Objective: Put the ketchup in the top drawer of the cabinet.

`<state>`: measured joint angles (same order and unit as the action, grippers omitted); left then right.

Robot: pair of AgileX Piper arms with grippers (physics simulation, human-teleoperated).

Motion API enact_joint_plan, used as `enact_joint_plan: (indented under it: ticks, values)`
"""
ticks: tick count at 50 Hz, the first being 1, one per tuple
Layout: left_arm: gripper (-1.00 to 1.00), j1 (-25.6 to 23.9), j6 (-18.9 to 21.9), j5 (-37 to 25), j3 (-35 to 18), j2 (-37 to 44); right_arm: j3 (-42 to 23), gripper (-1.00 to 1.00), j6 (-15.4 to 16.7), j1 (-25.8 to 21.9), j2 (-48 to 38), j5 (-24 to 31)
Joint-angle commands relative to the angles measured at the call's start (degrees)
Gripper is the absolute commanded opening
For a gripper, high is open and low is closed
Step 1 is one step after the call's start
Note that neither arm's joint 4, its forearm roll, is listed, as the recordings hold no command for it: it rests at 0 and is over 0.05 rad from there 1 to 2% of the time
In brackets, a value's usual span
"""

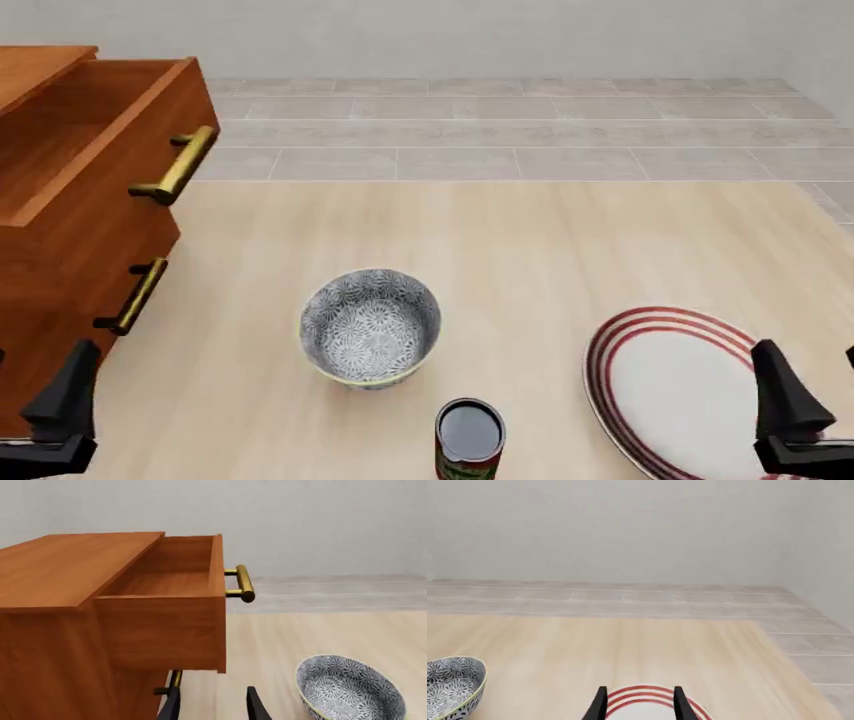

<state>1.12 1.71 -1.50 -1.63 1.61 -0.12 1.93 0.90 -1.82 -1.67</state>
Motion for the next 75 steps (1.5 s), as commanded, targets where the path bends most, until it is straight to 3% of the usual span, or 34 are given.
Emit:
enact_joint_plan:
  ticks: [1, 4, 5, 6, 7, 10, 11, 12, 15, 17, 19, 20, 21, 23, 26, 30, 31, 33, 35, 37, 39, 40, 43, 47, 49, 53, 55, 56, 60, 66, 68, 70, 75]
  values:
    - [1.0, -6.5, 0.5, 1.9, 1.2, -1.6, -1.6, 1.0, -2.8, -6.6, 1.6, 1.0]
    - [1.0, -10.0, 2.7, 2.1, 1.3, -1.6, -0.8, 1.0, 0.6, -8.5, 1.7, 1.3]
    - [1.0, -9.9, 2.3, 2.2, 1.3, -1.6, -1.2, 1.0, -1.0, -8.7, 1.7, 1.5]
    - [1.0, -11.1, 1.3, 0.5, 0.5, -1.6, -1.1, 1.0, -0.6, -8.7, 1.6, 1.6]
    - [1.0, -11.8, 1.4, 0.3, 0.3, -1.6, -0.6, 1.0, 2.2, -9.6, -1.3, 0.0]
    - [1.0, -13.4, 1.4, -1.4, -0.4, -1.6, -0.6, 1.0, 1.3, -9.9, -0.5, 0.2]
    - [1.0, -16.7, 1.8, -2.2, -0.7, -1.6, -0.5, 1.0, -0.4, -10.2, -0.6, 0.0]
    - [1.0, -16.7, 1.8, -2.2, -0.7, -1.6, -0.5, 1.0, -0.4, -10.2, -0.6, 0.0]
    - [1.0, -24.5, 4.6, -4.8, -2.5, -1.6, -0.1, 1.0, 0.3, -9.9, -0.9, -0.5]
    - [1.0, -27.0, 4.2, -9.2, -3.2, -1.6, -0.4, 1.0, -0.2, -9.9, -0.7, -0.3]
    - [1.0, -28.8, 9.8, -11.2, -2.3, -0.6, -0.4, 1.0, -0.4, -9.8, -0.5, -0.1]
    - [1.0, -28.8, 9.8, -11.1, -2.3, -0.5, -0.4, 1.0, -0.4, -9.8, -0.5, -0.1]
    - [1.0, -32.0, 5.0, -10.2, -3.7, 3.4, -0.4, 1.0, -0.9, -9.9, -0.2, 0.2]
    - [1.0, -33.5, 3.7, -10.2, -4.6, 4.3, -0.4, 1.0, -0.7, -9.9, -0.3, 0.1]
    - [1.0, -36.0, 6.0, -6.5, -4.9, 9.6, -1.1, 1.0, -0.7, -10.3, 0.0, 0.9]
    - [1.0, -39.0, 4.1, 0.1, -5.0, 19.1, -2.1, 1.0, -0.7, -10.6, 0.8, 2.2]
    - [1.0, -40.6, 6.2, 5.4, -4.4, 25.4, -2.8, 1.0, -0.4, -10.6, 1.4, 3.1]
    - [1.0, -41.4, 6.5, 7.0, -4.5, 27.4, -3.0, 1.0, -0.4, -10.7, 1.5, 3.3]
    - [1.0, -42.7, 5.5, 9.8, -5.1, 32.2, -4.6, 1.0, -3.7, -10.4, 1.7, 3.6]
    - [1.0, -43.8, 7.0, 11.3, -5.4, 34.2, -6.4, 1.0, -2.9, -10.3, 1.7, 4.8]
    - [1.0, -47.0, 3.5, 11.4, -6.9, 36.1, -7.9, 1.0, -3.1, -10.3, 1.8, 5.5]
    - [1.0, -47.0, 3.5, 11.4, -6.9, 36.1, -7.9, 1.0, -3.1, -10.3, 1.8, 5.5]
    - [1.0, -47.1, 2.3, 16.5, -6.7, 46.1, -9.0, 1.0, -0.7, -11.5, 1.8, 6.0]
    - [1.0, -48.4, 2.0, 18.0, -7.3, 47.9, -8.7, 1.0, -0.9, -11.8, 1.8, 5.7]
    - [1.0, -50.7, -1.3, 19.6, -8.7, 53.0, -8.3, 1.0, 0.1, -12.5, 1.8, 5.7]
    - [1.0, -52.2, -2.1, 21.4, -9.8, 57.1, -8.2, 1.0, -0.2, -11.8, 1.8, 5.4]
    - [1.0, -55.4, -5.9, 23.2, -11.1, 62.2, -9.0, 1.0, -0.6, -11.6, 1.8, 5.7]
    - [1.0, -55.8, -5.9, 24.3, -11.2, 64.2, -9.2, 1.0, -1.2, -11.4, 1.8, 5.9]
    - [1.0, -55.4, -4.5, 26.9, -10.7, 66.8, -9.1, 1.0, 0.0, -11.4, 1.8, 5.8]
    - [1.0, -56.8, -4.3, 28.6, -10.9, 69.9, -9.3, 1.0, -0.1, -11.6, 1.8, 6.0]
    - [1.0, -57.7, -4.5, 29.7, -11.0, 71.4, -9.5, 1.0, -2.4, -11.7, 1.8, 5.6]
    - [1.0, -58.0, -4.4, 31.1, -11.0, 73.5, -9.6, 1.0, -0.9, -11.8, 1.8, 6.0]
    - [1.0, -58.6, -4.5, 33.4, -11.2, 76.7, -9.7, 1.0, -1.3, -11.8, 1.8, 5.8]
